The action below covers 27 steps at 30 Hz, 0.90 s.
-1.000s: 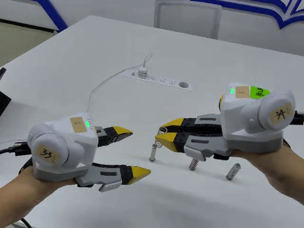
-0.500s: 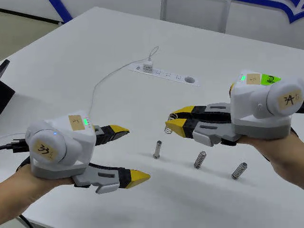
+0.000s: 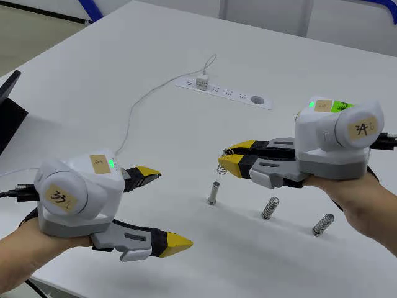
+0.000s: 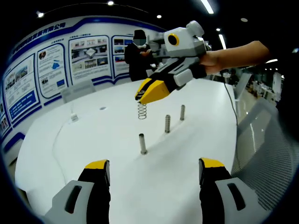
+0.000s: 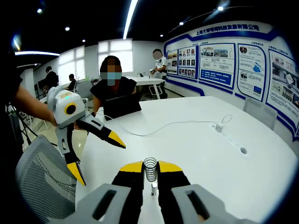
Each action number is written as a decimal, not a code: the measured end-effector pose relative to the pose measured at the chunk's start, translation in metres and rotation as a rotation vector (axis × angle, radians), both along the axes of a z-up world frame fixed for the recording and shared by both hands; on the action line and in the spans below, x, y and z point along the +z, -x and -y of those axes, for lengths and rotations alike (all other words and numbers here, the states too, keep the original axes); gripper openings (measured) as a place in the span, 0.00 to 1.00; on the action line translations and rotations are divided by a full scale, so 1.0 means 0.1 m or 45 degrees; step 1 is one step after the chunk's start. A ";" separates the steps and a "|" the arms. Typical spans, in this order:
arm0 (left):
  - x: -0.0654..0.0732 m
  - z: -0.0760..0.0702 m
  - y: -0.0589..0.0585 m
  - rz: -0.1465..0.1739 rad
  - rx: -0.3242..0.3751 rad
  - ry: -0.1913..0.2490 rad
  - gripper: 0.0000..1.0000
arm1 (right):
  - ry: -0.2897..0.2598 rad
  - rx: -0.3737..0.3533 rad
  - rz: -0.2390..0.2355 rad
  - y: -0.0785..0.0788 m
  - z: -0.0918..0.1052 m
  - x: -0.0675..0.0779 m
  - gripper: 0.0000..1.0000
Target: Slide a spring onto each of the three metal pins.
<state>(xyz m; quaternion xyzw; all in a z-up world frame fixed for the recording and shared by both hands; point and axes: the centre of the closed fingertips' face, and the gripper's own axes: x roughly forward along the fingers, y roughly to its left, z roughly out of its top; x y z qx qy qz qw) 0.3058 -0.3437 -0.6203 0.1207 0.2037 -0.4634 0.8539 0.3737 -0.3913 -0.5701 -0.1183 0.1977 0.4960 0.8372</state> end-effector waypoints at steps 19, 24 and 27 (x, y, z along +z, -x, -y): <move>-0.10 -0.02 0.00 -0.047 0.021 -0.015 0.85 | -0.010 -0.084 -0.117 -0.11 0.01 -0.34 0.11; -0.13 -0.02 0.01 -0.055 0.016 -0.027 0.85 | 0.005 -0.097 -0.133 -0.12 0.03 -0.41 0.11; -0.14 -0.03 0.00 -0.056 0.017 -0.034 0.85 | 0.004 -0.104 -0.133 -0.12 0.04 -0.44 0.11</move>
